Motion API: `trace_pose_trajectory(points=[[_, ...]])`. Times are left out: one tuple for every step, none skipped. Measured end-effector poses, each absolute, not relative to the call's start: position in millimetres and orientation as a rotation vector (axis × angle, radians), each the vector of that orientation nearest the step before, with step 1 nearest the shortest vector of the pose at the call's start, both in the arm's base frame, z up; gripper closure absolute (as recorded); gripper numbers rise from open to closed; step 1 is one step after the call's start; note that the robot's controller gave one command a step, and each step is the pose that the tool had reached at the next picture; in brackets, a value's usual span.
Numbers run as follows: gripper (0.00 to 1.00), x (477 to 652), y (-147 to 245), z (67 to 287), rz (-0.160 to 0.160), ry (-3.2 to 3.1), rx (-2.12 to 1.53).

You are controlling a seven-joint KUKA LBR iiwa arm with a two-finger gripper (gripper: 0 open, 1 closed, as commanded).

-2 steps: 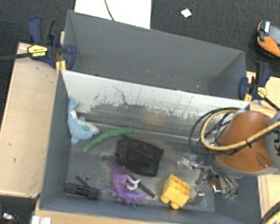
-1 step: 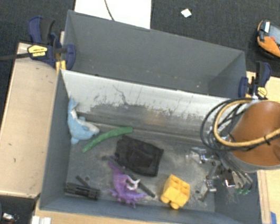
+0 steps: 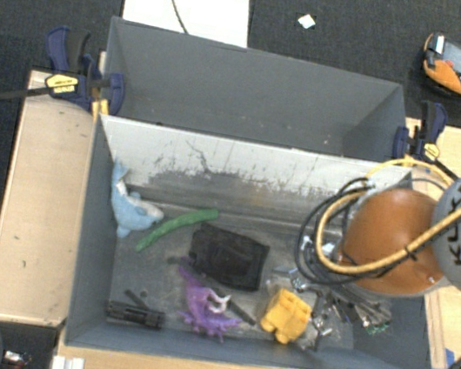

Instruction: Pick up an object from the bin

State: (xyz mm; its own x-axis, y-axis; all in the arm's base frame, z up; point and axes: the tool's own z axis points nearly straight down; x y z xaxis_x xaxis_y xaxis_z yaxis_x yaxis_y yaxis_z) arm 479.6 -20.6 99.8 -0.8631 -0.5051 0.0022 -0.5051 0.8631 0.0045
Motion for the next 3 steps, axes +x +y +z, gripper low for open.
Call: trace_pose_trajectory(points=[[0.00, 479.4, -32.7, 71.1, 0.008, -3.153, 0.173], [1.00, 489.6, -38.7, 70.5, -0.001, -2.990, 0.984], [1.00, 489.5, -38.6, 70.8, -0.002, -2.990, 0.985]])
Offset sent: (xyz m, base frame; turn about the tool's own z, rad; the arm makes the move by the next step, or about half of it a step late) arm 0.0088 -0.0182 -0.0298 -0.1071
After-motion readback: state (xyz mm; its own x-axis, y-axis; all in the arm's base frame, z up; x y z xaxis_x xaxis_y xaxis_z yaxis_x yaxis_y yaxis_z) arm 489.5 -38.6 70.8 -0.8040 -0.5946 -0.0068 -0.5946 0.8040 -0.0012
